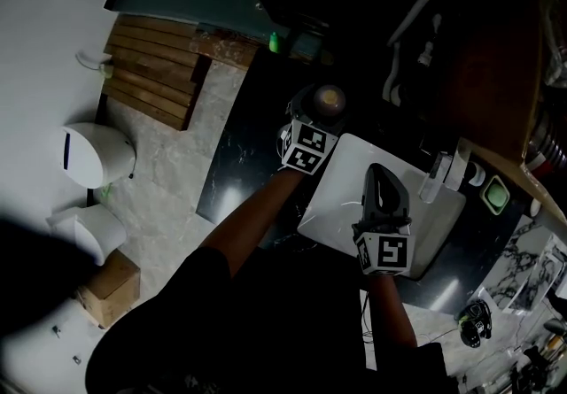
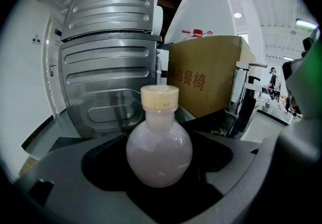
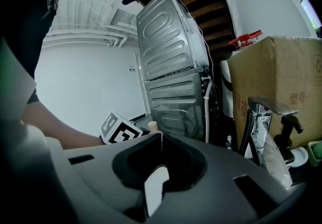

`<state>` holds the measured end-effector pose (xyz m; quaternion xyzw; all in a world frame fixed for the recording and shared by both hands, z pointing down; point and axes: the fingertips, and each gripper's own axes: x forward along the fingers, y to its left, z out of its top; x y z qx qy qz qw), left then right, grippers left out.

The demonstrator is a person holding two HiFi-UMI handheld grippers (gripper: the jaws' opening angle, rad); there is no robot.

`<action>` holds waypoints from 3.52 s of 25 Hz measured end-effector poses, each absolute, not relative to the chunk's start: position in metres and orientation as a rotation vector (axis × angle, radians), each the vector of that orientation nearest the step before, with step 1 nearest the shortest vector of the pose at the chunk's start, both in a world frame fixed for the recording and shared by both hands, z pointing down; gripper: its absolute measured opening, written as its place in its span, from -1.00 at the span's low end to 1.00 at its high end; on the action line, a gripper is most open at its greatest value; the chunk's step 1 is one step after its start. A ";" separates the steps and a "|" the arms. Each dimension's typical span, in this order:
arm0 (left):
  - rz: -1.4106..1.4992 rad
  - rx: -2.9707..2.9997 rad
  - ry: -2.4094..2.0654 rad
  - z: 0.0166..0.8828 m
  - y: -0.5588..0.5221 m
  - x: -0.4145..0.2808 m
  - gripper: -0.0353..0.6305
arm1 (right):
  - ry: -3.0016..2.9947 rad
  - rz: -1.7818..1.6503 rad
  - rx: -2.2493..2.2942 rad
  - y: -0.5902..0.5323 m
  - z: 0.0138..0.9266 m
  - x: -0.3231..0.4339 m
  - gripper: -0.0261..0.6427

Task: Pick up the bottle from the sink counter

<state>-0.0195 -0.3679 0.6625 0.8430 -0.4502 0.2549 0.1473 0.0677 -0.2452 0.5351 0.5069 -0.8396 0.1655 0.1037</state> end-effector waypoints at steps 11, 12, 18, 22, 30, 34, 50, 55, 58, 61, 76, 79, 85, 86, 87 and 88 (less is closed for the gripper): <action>0.819 2.371 -1.330 0.670 -0.372 -0.021 0.25 | -2.459 0.490 1.539 -0.242 0.535 0.083 -0.81; 0.818 2.371 -1.329 0.670 -0.372 -0.021 0.25 | -2.456 0.493 1.544 -0.241 0.536 0.084 -0.81; 0.823 2.401 -1.303 0.670 -0.369 -0.020 0.25 | -2.448 0.488 1.578 -0.241 0.534 0.094 -0.81; 0.830 2.415 -1.290 0.669 -0.367 -0.020 0.25 | -2.440 0.462 1.587 -0.243 0.528 0.103 -0.81; 0.748 2.438 -1.289 0.662 -0.361 -0.021 0.25 | -2.433 0.438 1.608 -0.239 0.526 0.112 -0.81; 0.725 2.453 -1.317 0.650 -0.356 -0.024 0.25 | -2.432 0.448 1.618 -0.234 0.527 0.114 -0.81; 0.607 2.466 -1.356 0.562 -0.305 -0.024 0.25 | -2.421 0.376 1.702 -0.215 0.489 0.128 -0.81; 0.558 2.487 -1.383 0.528 -0.286 -0.025 0.25 | -2.430 0.372 1.719 -0.202 0.476 0.130 -0.81; 0.536 2.488 -1.403 0.509 -0.269 -0.025 0.25 | -2.447 0.352 1.712 -0.192 0.465 0.130 -0.81; 0.511 2.494 -1.431 0.492 -0.253 -0.023 0.25 | -2.457 0.341 1.694 -0.180 0.460 0.130 -0.81; 0.330 2.475 -1.542 0.443 -0.170 -0.011 0.25 | -2.500 0.266 1.633 -0.140 0.439 0.146 -0.81; 0.316 2.465 -1.571 0.436 -0.156 -0.004 0.25 | -2.498 0.268 1.619 -0.128 0.439 0.154 -0.81; 0.239 2.485 -1.617 0.419 -0.133 0.008 0.25 | -2.442 0.251 1.655 -0.114 0.437 0.172 -0.81; 0.226 2.489 -1.623 0.417 -0.129 0.009 0.25 | -2.433 0.256 1.670 -0.110 0.436 0.176 -0.81; 0.213 2.496 -1.629 0.416 -0.125 0.010 0.25 | -2.424 0.262 1.685 -0.107 0.436 0.180 -0.81; 0.202 2.506 -1.630 0.415 -0.122 0.012 0.25 | -2.415 0.266 1.701 -0.105 0.435 0.184 -0.81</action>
